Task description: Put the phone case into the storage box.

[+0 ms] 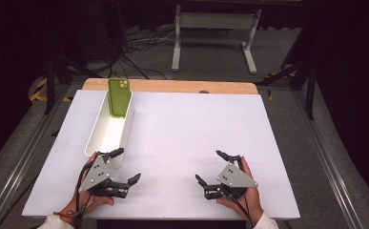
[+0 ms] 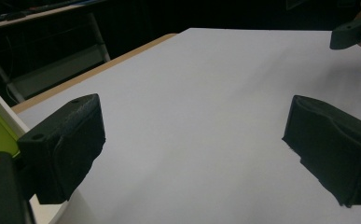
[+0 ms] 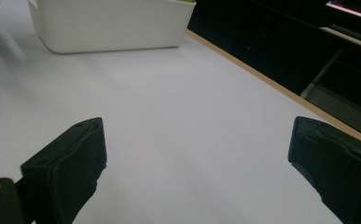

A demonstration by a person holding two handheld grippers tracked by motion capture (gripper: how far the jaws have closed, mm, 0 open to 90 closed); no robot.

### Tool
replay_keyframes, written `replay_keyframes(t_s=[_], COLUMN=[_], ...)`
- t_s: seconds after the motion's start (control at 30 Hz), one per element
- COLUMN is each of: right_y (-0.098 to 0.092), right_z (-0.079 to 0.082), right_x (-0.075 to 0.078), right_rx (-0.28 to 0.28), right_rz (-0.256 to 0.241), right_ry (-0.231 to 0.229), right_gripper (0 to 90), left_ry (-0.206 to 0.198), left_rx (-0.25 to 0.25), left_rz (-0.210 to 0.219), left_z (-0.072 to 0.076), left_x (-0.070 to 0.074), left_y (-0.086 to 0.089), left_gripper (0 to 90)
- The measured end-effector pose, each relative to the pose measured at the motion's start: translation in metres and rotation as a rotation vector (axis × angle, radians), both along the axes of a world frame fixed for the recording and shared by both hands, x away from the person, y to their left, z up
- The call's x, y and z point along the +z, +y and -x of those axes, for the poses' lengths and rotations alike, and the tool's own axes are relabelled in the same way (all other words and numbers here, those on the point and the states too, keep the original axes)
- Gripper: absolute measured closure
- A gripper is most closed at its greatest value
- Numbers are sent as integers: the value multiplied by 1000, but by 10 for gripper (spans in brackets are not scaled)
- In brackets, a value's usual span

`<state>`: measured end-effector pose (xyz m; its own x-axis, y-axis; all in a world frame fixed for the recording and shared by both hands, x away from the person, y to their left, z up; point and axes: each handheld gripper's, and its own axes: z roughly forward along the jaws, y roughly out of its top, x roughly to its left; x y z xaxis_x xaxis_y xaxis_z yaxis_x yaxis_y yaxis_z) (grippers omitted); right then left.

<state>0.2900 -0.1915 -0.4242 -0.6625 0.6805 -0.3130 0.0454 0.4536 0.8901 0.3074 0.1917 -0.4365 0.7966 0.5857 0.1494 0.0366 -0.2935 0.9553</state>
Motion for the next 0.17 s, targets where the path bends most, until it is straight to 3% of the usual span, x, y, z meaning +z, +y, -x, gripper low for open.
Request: replay_keyframes(t_s=[0.17], right_y=[2], right_z=[-1], right_x=[-2], right_rx=[9], right_rz=[6], right_ry=[17], right_gripper=[57], left_ry=[-8], left_rx=[-1], left_rz=[-9], left_z=[1], left_x=[0], left_y=[-1], left_gripper=[61])
